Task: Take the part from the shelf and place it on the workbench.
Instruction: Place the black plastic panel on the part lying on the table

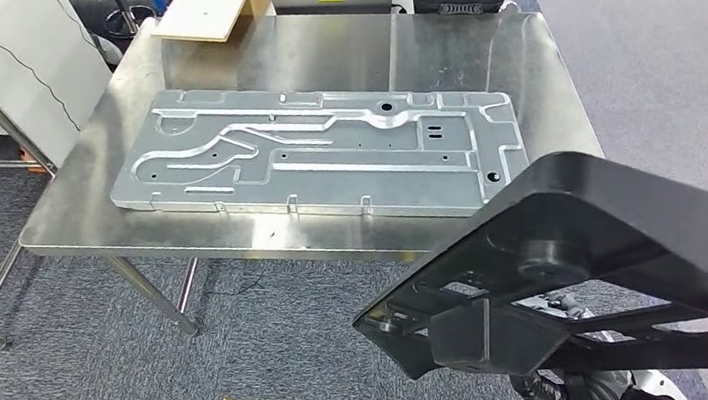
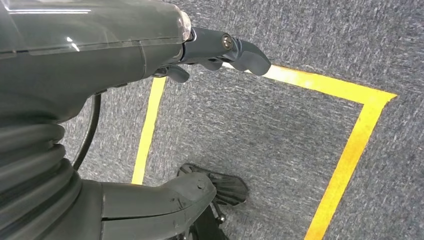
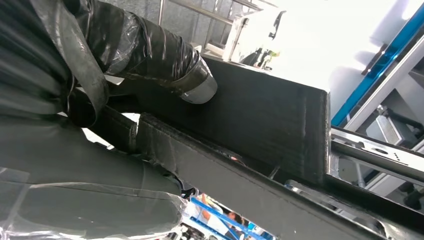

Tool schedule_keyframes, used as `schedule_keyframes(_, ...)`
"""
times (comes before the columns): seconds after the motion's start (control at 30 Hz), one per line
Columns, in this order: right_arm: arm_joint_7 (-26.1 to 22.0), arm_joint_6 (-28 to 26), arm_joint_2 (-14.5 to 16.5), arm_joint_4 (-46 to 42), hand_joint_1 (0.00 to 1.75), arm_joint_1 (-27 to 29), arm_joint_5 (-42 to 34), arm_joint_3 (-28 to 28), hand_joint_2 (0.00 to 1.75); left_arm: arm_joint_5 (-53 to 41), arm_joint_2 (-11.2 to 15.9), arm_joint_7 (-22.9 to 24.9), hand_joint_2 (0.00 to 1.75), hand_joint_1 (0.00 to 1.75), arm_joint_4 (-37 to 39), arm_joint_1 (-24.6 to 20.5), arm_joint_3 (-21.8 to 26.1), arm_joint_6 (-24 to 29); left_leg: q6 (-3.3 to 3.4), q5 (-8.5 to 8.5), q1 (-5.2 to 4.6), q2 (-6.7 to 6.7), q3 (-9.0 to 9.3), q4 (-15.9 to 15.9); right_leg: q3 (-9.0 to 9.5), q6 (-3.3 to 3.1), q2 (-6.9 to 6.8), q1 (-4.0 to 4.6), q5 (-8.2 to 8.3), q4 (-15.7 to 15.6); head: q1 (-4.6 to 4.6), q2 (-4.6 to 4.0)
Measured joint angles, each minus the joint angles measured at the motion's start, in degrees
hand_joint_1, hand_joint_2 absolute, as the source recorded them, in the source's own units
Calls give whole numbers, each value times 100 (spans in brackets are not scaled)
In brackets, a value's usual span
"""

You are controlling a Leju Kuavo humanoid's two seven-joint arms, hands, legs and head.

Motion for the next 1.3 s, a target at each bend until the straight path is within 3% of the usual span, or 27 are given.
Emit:
schedule_keyframes(0.03,0,-1,0,0,175,1,1,4,175,-2,0,-1,175,0,0,2,1,0,1,-8,-1,0,3,2,-102,10,-1,-18,8,162,0,0)
schedule_keyframes(0.07,0,-3,0,0,175,1,1,9,175,-4,0,-1,175,0,0,2,1,0,-3,-18,-1,-2,15,3,-89,8,-2,-29,138,88,0,0)
schedule_keyframes(0.13,0,-11,0,0,175,-2,2,18,175,-10,-1,-4,175,0,0,0,1,-1,-20,-43,1,-9,59,-4,241,-38,-3,-29,616,-666,0,0)
schedule_keyframes(0.2,-2,-22,0,-1,175,-8,4,22,175,-16,-3,-8,175,0,0,-5,1,-2,-60,-65,-1,-13,93,-17,574,-115,-7,15,876,-1382,-1,0)
schedule_keyframes(0.3,-5,-29,0,-4,175,-7,9,24,175,-27,-4,-13,175,0,0,-10,2,-2,-162,-74,8,-10,145,-91,679,-210,-3,72,869,-1623,-2,0)
schedule_keyframes(0.37,-4,-30,0,-12,175,-4,16,24,175,-40,1,-19,175,0,0,-17,2,-2,-210,-146,6,-4,151,-12,777,-254,-8,44,900,-1749,-2,0)
schedule_keyframes(0.43,-3,-31,0,-16,175,-1,21,25,175,-49,9,-26,175,0,0,-20,2,-2,-216,-435,-1,-3,-117,566,866,-289,-22,17,915,-1831,-5,0)
schedule_keyframes(0.5,-3,-32,-1,-14,175,4,22,25,175,-51,14,-31,175,0,0,-8,3,-2,-228,-745,-8,-6,-570,1387,904,-318,-25,35,880,-1830,-7,0)
schedule_keyframes(0.53,-2,-32,-2,-13,175,11,23,26,175,-52,16,-32,175,0,0,1,3,-2,-237,-764,-9,-6,-725,1621,931,-322,-22,42,854,-1827,-7,0)
schedule_keyframes(0.57,-3,-32,-2,-12,175,14,22,26,175,-52,17,-33,175,0,0,9,3,-2,-244,-666,-9,-5,-775,1639,967,-318,-16,44,822,-1821,-7,0)
schedule_keyframes(0.6,-2,-32,-2,-11,175,18,22,26,175,-53,19,-33,175,0,0,12,3,-2,-249,-460,-8,-4,-705,1416,1019,-305,-11,39,783,-1818,-7,0)
schedule_keyframes(0.67,-2,-32,-2,-11,175,19,20,26,175,-53,25,-33,175,0,0,11,4,-2,-257,-14,1,1,-362,597,1127,-249,-4,38,680,-1801,-7,0)
schedule_keyframes(0.7,-2,-32,-2,-11,175,20,19,26,175,-54,27,-33,175,0,0,6,4,-2,-241,107,8,-3,-211,262,1166,-220,4,46,621,-1797,-5,0)
schedule_keyframes(0.73,-3,-32,-2,-13,175,18,19,25,175,-55,28,-34,175,0,0,2,5,-2,-219,144,11,-9,-123,61,1188,-194,10,61,571,-1797,-4,0)
schedule_keyframes(0.8,-4,-33,-1,-15,175,19,17,25,175,-60,28,-35,175,0,0,-3,5,-2,-140,98,12,-24,-84,-14,1210,-157,27,68,534,-1772,-2,0)
schedule_keyframes(0.87,-6,-36,-2,-20,175,16,15,26,175,-66,26,-36,175,0,0,-1,5,-2,-77,68,10,-27,-53,-15,1173,-101,25,47,478,-1612,-2,0)
schedule_keyframes(0.9,-7,-37,-3,-23,175,14,14,26,175,-69,26,-37,175,0,0,-2,5,-2,-50,53,9,-27,-28,-15,1063,-68,19,33,371,-1406,-2,0)
schedule_keyframes(1.0,-7,-43,-4,-31,175,18,10,26,175,-70,27,-37,175,0,0,0,5,-2,-11,-17,-14,-24,18,-7,346,4,4,0,-92,-272,-2,0)
schedule_keyframes(1.03,-7,-44,-4,-31,175,22,10,26,175,-70,27,-37,175,0,0,4,5,-2,-7,-50,-24,-25,48,-4,124,0,1,0,-135,2,-2,0)
schedule_keyframes(1.07,-7,-46,-4,-31,175,24,10,26,175,-71,28,-37,175,0,0,8,6,-2,-6,-89,-38,-27,99,-4,-1,-25,-1,11,-52,70,-2,0)
schedule_keyframes(1.1,-7,-48,-4,-31,175,24,11,26,175,-74,29,-37,175,0,0,10,7,-2,-6,-131,-57,-30,169,-11,-17,-73,-1,31,144,-75,-2,0)
schedule_keyframes(1.17,-7,-51,-4,-31,175,23,15,26,175,-92,28,-37,175,0,0,10,8,-2,-5,-208,-92,-37,330,-61,178,-254,-1,112,722,-798,-2,0)
schedule_keyframes(1.2,-8,-51,-4,-31,175,22,16,26,175,-100,26,-37,175,0,0,10,8,-2,-4,-230,-100,-39,379,-91,273,-336,-3,149,935,-1098,-2,0)
schedule_keyframes(1.23,-8,-52,-4,-31,175,21,18,26,175,-105,24,-37,175,0,0,10,8,-2,-3,-242,-102,-40,406,-115,333,-397,-4,177,1070,-1290,-2,0)
schedule_keyframes(1.3,-9,-53,-4,-31,175,20,19,26,175,-105,15,-37,175,0,0,13,8,-2,-1,-245,-91,-41,409,-132,356,-434,-7,197,1133,-1372,-2,0)
